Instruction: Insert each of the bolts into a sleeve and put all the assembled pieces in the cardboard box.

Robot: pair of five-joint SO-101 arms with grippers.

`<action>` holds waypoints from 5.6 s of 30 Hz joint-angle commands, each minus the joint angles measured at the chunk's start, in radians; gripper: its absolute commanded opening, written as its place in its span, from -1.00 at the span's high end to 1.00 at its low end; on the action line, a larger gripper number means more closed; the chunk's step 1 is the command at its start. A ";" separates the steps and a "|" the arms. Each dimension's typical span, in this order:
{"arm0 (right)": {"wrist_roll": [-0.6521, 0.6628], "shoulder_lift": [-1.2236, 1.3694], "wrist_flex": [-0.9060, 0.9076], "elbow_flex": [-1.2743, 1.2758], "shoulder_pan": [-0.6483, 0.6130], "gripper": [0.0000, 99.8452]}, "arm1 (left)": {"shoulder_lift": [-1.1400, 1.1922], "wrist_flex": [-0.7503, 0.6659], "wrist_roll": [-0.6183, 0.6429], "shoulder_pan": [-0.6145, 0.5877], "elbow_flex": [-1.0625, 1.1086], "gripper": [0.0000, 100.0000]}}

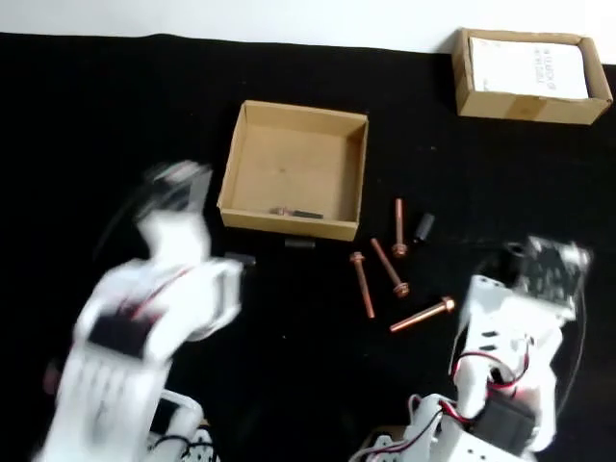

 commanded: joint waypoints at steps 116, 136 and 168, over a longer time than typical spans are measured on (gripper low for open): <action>-0.279 -0.173 0.125 -0.111 -0.607 0.99 | 0.487 -0.674 -0.015 0.506 -0.662 0.98; -0.275 -0.168 0.124 -0.110 -0.607 0.99 | 0.478 -0.671 0.034 0.565 -0.541 0.98; -0.275 -0.163 0.064 -0.114 -0.605 0.99 | 0.397 -0.661 0.031 0.581 -0.372 0.86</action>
